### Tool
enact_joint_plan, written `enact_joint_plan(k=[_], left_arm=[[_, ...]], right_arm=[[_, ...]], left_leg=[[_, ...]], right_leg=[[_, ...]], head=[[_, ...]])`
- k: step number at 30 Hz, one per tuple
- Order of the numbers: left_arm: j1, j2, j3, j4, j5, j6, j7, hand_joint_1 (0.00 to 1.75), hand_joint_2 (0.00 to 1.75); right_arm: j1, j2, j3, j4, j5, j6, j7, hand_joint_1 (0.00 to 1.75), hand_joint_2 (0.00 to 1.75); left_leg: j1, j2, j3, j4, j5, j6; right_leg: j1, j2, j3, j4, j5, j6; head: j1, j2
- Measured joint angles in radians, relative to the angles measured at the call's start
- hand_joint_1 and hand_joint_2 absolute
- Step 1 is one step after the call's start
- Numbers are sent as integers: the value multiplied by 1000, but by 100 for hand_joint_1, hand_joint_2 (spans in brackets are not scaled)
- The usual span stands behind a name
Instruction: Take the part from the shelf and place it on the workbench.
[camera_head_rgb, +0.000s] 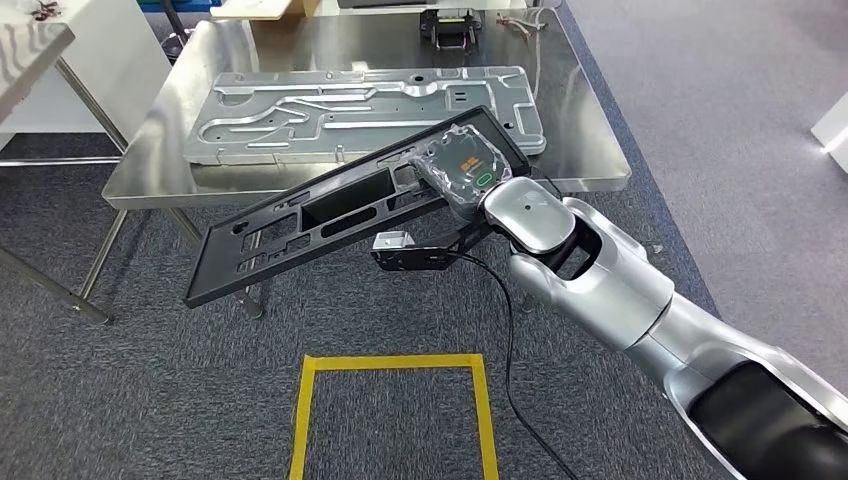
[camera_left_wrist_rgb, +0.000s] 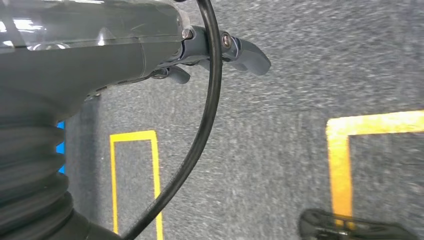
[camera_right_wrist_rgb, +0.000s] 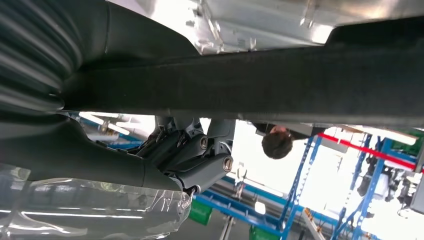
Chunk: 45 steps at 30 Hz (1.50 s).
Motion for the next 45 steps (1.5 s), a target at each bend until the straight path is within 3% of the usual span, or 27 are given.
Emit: enact_joint_plan(k=[2, 5, 7, 10, 11, 12, 14, 16, 19, 21, 23, 25, 26, 27, 29, 31, 36, 38, 40, 41, 42, 45], left_arm=[[-1, 1, 0, 0, 0, 1, 0, 0, 175], [-1, 2, 0, 0, 0, 1, 0, 0, 175], [-1, 1, 0, 0, 0, 1, 0, 0, 175], [-1, 1, 0, 0, 0, 0, 0, 0, 175], [-1, 0, 0, 0, 0, 0, 0, 0, 175], [0, 0, 0, 0, 0, 0, 0, 0, 175], [0, -1, 0, 0, 0, -1, -1, 0, 175], [-1, -2, 1, 0, 0, -1, -1, 0, 175], [-2, -3, 1, 0, 0, -1, 0, 0, 175], [-3, -4, 1, 0, 0, -1, 0, 0, 175], [-4, -4, 1, 0, 0, -1, 0, 0, 175], [-3, -4, 1, 0, 0, -1, 0, 0, 175], [-2, -4, 1, 0, 0, -1, 0, 0, 175], [-1, -4, 1, 0, 0, -1, 0, 0, 175], [0, -3, 1, 0, 0, 0, 0, 0, 175], [0, -3, 1, 0, 0, 0, 0, 0, 175], [-1, -4, 2, 0, -1, 0, 0, 0, 175], [-2, -4, 2, 0, -2, 0, -1, 0, 175], [-3, -4, 2, 0, -2, 0, -1, 0, 175], [-3, -4, 2, 0, -2, 0, -1, 0, 175], [-3, -4, 2, 0, -2, 0, -1, 0, 175], [-3, -7, 2, 0, -3, 0, -1, 0, 175]], right_arm=[[-1, -1, -1, -1, 0, -1, 0, 175, 175], [0, -2, -2, -3, 0, -2, 0, 175, 175], [-1, -3, -4, -4, 0, -3, 0, 175, 175], [2, -4, -5, -3, 0, -4, 0, 175, 175], [4, -4, -5, -3, 0, -4, 0, 175, 175], [6, -4, -5, -3, 0, -4, 0, 175, 175], [7, -9, -6, -2, 0, -5, 0, 175, 175], [7, -15, -9, -2, 0, -8, 0, 175, 175], [9, -18, -16, -5, 1, -11, 0, 175, 175], [9, -20, -22, -5, 3, -12, 0, 175, 175], [11, -20, -25, -5, 3, -14, 1, 175, 175], [16, -20, -27, -5, 3, -16, 0, 175, 175], [20, -20, -27, -5, 4, -16, 0, 175, 175], [23, -20, -28, -5, 4, -16, -1, 175, 175], [28, -20, -29, -5, 4, -16, -2, 175, 175], [27, -20, -31, -5, 5, -18, -2, 175, 175], [28, -20, -39, -7, 6, -21, -3, 175, 175], [28, -21, -44, -8, 6, -22, -3, 175, 175], [32, -21, -47, -8, 6, -22, -3, 175, 175], [34, -21, -47, -8, 6, -22, -3, 175, 175], [37, -21, -47, -8, 6, -22, -3, 175, 175], [38, -21, -50, -8, 6, -23, -3, 175, 175]], left_leg=[[-9, 2, 21, -41, -8, 10], [-3, -2, 51, -77, -19, 17], [0, -5, 73, -90, -25, 24], [0, -8, 94, -91, -45, 29], [0, -9, 105, -90, -54, 28], [0, -12, 117, -89, -63, 27], [-1, -16, 143, -87, -84, 22], [-2, -19, 153, -86, -100, 10], [-2, -20, 158, -79, -108, -7], [0, -15, 136, -25, -112, -15], [4, -11, 69, 91, -142, -24], [11, -8, -3, 184, -184, -34], [14, -7, -22, 191, -184, -38], [17, -5, -25, 166, -160, -42], [22, -2, 2, 44, -61, -48], [18, 2, 28, -53, -8, -45], [12, -2, 39, -72, -5, -8], [10, -3, 48, -74, -11, 5], [5, -3, 55, -74, -20, 14], [1, -5, 61, -74, -24, 17], [-3, -7, 68, -74, -30, 19], [-13, -14, 90, -73, -47, 18]], right_leg=[[0, -2, 6, -6, -3, 10], [-2, -4, 3, 18, 0, 27], [-4, -3, -48, 104, -23, 34], [-7, -3, -168, 248, -74, 43], [-8, -3, -188, 250, -66, 44], [-10, -3, -190, 218, -35, 44], [-10, -3, -164, 93, 69, 39], [-5, -2, -143, 5, 130, 28], [-2, -2, -130, -15, 130, 10], [-7, -4, -109, -25, 123, -1], [-10, -5, -91, -30, 112, -9], [-11, -4, -76, -30, 98, -10], [-11, -4, -67, -30, 91, -8], [-13, -3, -57, -29, 83, -6], [-16, -3, -38, -26, 66, 3], [-16, -3, -30, -22, 53, 16], [-17, -4, -38, 5, 21, 43], [-18, -4, -93, 110, -25, 46], [-17, -4, -176, 241, -62, 47], [-16, -4, -203, 273, -57, 45], [-13, -4, -211, 263, -30, 40], [2, -3, -147, 78, 94, 6]], head=[[0, 0], [0, 0], [0, 0], [0, 0], [0, 0], [0, 0], [0, 0], [0, 0], [0, 0], [0, 0], [0, 0], [0, 0], [0, 0], [0, 0], [0, 0], [0, 0], [0, 0], [0, 0], [0, 0], [0, 0], [0, 0], [0, 0]])
